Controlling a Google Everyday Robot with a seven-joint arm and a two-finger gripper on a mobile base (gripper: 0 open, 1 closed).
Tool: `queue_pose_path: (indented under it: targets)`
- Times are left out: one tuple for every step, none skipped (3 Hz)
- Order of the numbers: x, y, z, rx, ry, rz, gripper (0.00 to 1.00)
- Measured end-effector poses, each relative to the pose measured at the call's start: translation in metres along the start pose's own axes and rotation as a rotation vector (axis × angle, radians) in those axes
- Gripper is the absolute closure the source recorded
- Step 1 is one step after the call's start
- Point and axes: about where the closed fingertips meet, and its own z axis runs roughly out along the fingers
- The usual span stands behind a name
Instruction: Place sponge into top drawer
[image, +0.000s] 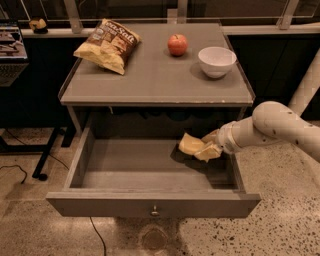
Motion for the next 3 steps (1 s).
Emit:
queue_pose_path:
  targets:
    - [0.0, 0.0, 0.0, 0.0, 0.0, 0.0, 0.12]
    - [0.0, 0.0, 0.0001, 0.0, 0.0, 0.0, 0.0]
    - [0.0, 0.0, 0.0001, 0.0, 0.0, 0.0, 0.0]
